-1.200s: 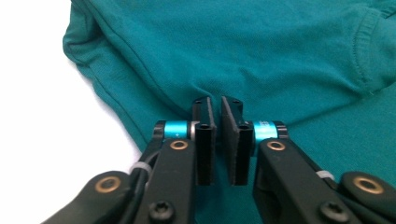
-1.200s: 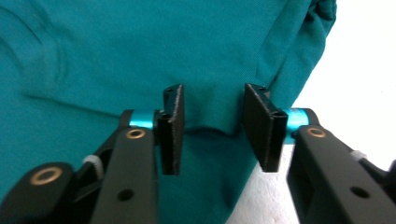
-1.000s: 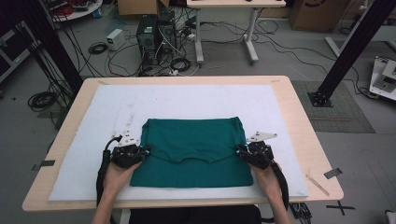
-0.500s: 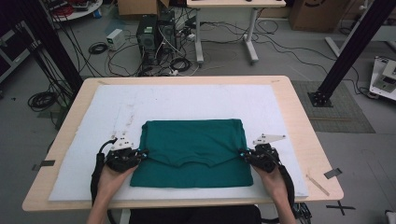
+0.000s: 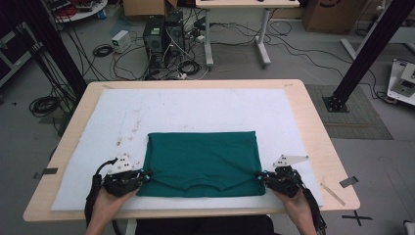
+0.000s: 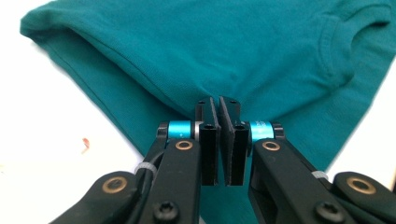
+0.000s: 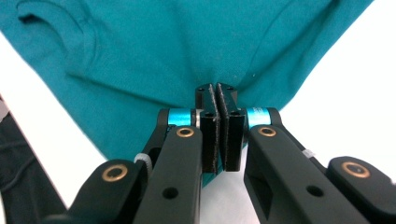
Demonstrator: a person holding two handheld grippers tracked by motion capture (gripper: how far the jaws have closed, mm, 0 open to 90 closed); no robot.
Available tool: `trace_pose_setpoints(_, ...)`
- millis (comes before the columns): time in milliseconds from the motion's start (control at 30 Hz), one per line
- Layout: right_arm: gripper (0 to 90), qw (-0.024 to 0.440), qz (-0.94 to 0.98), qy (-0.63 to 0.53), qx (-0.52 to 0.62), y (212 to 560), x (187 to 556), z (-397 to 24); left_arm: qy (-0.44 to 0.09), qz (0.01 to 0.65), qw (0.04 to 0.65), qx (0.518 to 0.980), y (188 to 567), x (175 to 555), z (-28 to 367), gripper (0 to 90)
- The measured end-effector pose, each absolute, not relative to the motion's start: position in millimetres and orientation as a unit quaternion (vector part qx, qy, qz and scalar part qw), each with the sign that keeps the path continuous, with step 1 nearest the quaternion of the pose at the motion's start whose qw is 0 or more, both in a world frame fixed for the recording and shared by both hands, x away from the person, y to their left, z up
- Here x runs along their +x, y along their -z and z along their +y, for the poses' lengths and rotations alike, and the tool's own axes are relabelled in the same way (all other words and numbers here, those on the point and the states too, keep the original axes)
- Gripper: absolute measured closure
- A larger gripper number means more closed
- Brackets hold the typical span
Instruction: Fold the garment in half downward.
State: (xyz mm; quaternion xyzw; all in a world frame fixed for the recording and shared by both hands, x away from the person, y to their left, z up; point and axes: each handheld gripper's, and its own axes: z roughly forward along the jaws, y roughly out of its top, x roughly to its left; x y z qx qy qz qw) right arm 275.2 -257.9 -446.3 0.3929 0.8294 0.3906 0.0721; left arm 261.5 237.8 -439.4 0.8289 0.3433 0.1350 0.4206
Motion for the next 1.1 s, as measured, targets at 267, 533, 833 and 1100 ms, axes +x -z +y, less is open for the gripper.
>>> trace_pose_setpoints(267, 89.5, 0.069, 0.827, -0.401, 0.388, 445.8, 257.2, -260.8, -0.136, 0.333, 0.428, 0.829, 436.2, 245.1, 239.5, 86.6)
trace_pose_setpoints(533, 89.5, 0.055, 0.831, -0.401, 0.380, 448.9, 240.8, -264.3, -0.126, 0.327, 0.429, 0.832, 439.2, 228.9, 244.0, 86.5)
trace_pose_setpoints(833, 89.5, 0.050, 0.832, -0.403, 0.377, 448.2, 229.7, -264.9, -0.125, 0.328, 0.428, 0.833, 444.2, 221.1, 245.2, 86.5)
trace_pose_setpoints(1100, 57.8, 0.054, 0.830, -0.408, 0.377, 446.9, 234.6, -264.8, -0.128, 0.338, 0.443, 0.821, 437.7, 228.5, 248.9, 57.8)
